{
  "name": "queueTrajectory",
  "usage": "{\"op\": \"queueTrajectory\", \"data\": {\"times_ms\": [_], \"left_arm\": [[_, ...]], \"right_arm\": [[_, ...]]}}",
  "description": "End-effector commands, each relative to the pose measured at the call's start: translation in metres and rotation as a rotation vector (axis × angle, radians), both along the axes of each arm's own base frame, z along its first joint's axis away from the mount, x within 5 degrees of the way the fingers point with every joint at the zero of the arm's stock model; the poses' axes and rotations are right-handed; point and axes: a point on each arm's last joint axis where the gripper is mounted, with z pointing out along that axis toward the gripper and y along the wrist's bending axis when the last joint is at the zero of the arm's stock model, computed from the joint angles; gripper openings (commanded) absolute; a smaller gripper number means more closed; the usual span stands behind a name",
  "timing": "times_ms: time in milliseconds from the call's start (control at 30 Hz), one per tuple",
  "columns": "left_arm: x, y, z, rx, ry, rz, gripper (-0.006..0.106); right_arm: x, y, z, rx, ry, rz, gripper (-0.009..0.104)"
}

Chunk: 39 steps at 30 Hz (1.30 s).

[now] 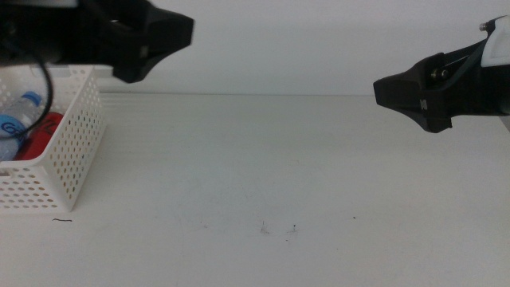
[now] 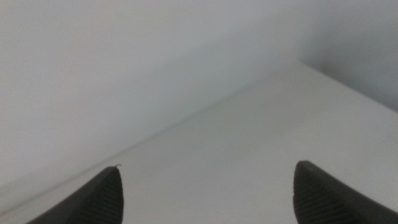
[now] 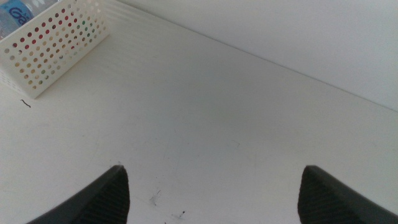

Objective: Use arms to grab the bottles and put them into the dustbin to the left of the table.

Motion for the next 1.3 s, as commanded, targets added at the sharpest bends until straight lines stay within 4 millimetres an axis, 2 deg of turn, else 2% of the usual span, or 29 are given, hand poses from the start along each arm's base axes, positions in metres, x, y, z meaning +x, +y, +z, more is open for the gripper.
{"op": "queueTrajectory", "data": {"times_ms": [0, 267, 433, 633, 1000, 1267], "left_arm": [[-0.008, 0.005, 0.0, -0.058, -0.066, 0.035, 0.094], [-0.025, 0.013, 0.007, -0.072, -0.115, 0.037, 0.094], [-0.026, 0.014, 0.01, -0.103, -0.13, 0.046, 0.094], [-0.028, 0.026, 0.007, -0.086, -0.08, 0.163, 0.094], [-0.032, 0.031, 0.028, -0.175, -0.265, 0.198, 0.094], [-0.031, 0.032, 0.026, -0.178, -0.273, 0.203, 0.094]], "right_arm": [[-0.001, -0.001, 0.004, 0.008, -0.015, 0.001, 0.084], [-0.001, -0.001, 0.004, 0.008, -0.015, 0.001, 0.084], [-0.001, -0.001, 0.004, 0.008, -0.015, 0.001, 0.084], [-0.001, -0.001, 0.004, 0.006, -0.016, 0.0, 0.084], [-0.001, -0.001, 0.004, 0.008, -0.015, 0.001, 0.084], [-0.001, -0.001, 0.004, 0.008, -0.015, 0.001, 0.084]]}}
